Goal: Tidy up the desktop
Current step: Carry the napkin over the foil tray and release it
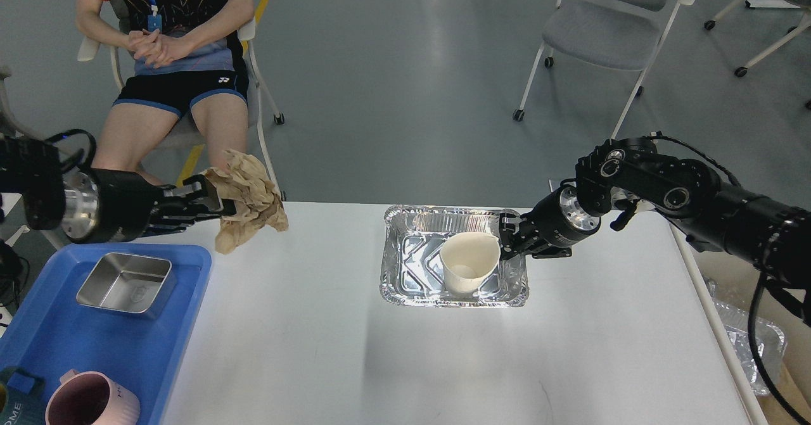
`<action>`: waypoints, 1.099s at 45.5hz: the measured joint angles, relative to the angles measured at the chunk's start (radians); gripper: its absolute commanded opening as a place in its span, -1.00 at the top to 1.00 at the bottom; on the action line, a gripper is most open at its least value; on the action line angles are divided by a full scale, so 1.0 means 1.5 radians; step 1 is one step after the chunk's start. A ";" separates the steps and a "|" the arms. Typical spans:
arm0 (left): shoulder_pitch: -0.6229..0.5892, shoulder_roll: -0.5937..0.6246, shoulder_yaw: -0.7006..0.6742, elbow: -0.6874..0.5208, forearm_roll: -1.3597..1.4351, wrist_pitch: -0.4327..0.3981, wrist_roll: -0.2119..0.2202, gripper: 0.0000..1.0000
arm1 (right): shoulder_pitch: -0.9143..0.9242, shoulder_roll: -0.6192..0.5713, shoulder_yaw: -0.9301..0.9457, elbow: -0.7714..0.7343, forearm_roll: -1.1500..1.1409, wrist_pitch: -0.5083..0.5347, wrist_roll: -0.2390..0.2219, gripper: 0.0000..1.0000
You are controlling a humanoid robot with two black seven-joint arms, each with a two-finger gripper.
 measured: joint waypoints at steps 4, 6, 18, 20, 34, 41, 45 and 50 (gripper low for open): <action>0.000 0.030 -0.069 -0.002 -0.028 -0.060 0.000 1.00 | 0.001 0.000 0.000 0.000 0.000 0.000 0.000 1.00; 0.000 0.038 -0.095 -0.003 -0.036 -0.081 0.000 1.00 | 0.001 0.000 0.000 0.000 0.000 0.000 0.000 1.00; -0.007 -0.030 -0.120 0.001 -0.041 -0.095 0.005 1.00 | 0.001 0.000 0.000 0.001 0.000 0.000 -0.001 1.00; -0.007 -0.059 -0.117 0.006 -0.035 -0.092 0.006 1.00 | 0.001 -0.001 0.000 0.001 0.000 0.000 -0.001 1.00; -0.066 -0.406 -0.003 0.167 0.141 -0.042 0.010 1.00 | 0.002 -0.014 0.000 0.017 0.001 -0.005 -0.001 1.00; -0.067 -0.514 0.007 0.243 0.179 -0.030 0.011 1.00 | 0.001 -0.031 0.000 0.033 0.001 -0.011 -0.001 1.00; -0.060 -0.541 0.009 0.263 0.197 -0.027 0.011 1.00 | 0.001 -0.042 0.000 0.043 0.001 -0.014 -0.001 1.00; -0.047 -0.560 0.016 0.273 0.206 -0.026 0.011 1.00 | 0.000 -0.046 0.000 0.047 0.001 -0.015 -0.001 1.00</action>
